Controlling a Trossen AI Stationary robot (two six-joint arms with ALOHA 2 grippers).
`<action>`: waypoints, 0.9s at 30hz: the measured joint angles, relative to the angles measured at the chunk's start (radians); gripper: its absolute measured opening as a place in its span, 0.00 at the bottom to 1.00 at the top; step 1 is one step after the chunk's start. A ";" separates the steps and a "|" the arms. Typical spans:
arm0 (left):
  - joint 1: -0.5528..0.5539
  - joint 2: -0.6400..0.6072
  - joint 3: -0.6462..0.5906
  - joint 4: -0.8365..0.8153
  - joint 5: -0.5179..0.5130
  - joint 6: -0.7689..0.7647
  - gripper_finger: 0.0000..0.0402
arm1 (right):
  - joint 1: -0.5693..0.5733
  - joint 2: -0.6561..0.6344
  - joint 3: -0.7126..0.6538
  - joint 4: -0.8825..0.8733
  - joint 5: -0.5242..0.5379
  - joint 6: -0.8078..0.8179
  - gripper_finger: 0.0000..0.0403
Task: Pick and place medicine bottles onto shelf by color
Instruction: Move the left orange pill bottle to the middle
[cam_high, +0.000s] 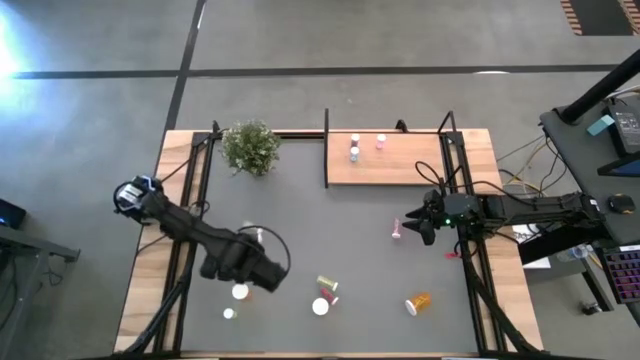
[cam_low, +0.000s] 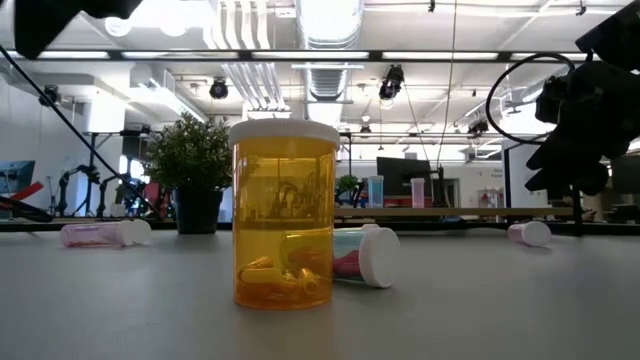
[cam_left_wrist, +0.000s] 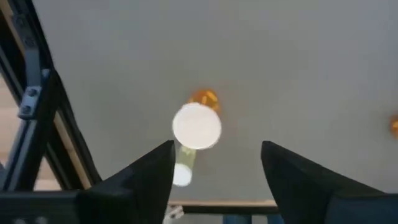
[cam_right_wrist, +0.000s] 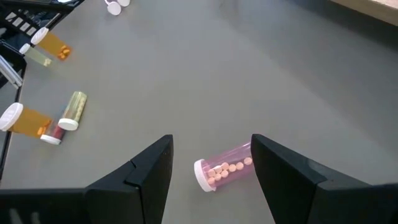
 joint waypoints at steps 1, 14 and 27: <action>-0.008 0.000 -0.001 -0.004 -0.011 -0.003 0.58 | 0.000 0.000 0.000 0.000 0.000 0.000 0.51; -0.124 0.000 -0.142 0.173 -0.030 -0.048 0.88 | 0.000 0.000 0.000 0.000 0.000 0.000 0.51; -0.145 -0.001 -0.372 0.460 -0.009 -0.156 0.89 | 0.000 0.000 0.000 0.000 0.000 0.000 0.51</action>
